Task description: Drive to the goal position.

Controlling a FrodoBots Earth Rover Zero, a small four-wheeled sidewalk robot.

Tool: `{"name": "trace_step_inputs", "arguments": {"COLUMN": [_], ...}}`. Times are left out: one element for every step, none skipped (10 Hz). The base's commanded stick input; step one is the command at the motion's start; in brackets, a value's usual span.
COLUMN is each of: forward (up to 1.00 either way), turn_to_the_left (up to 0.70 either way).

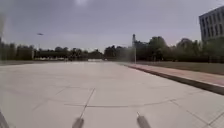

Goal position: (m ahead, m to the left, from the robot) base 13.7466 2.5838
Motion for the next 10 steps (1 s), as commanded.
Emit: {"name": "trace_step_inputs", "arguments": {"forward": [0.70, 0.70, 0.70, 0.70, 0.70, 0.70, 0.70, 0.70, 0.70, 0.70], "turn_to_the_left": [0.00, 0.00, 0.00, 0.00, 0.00, 0.00, 0.00, 0.00, 0.00, 0.00]}}
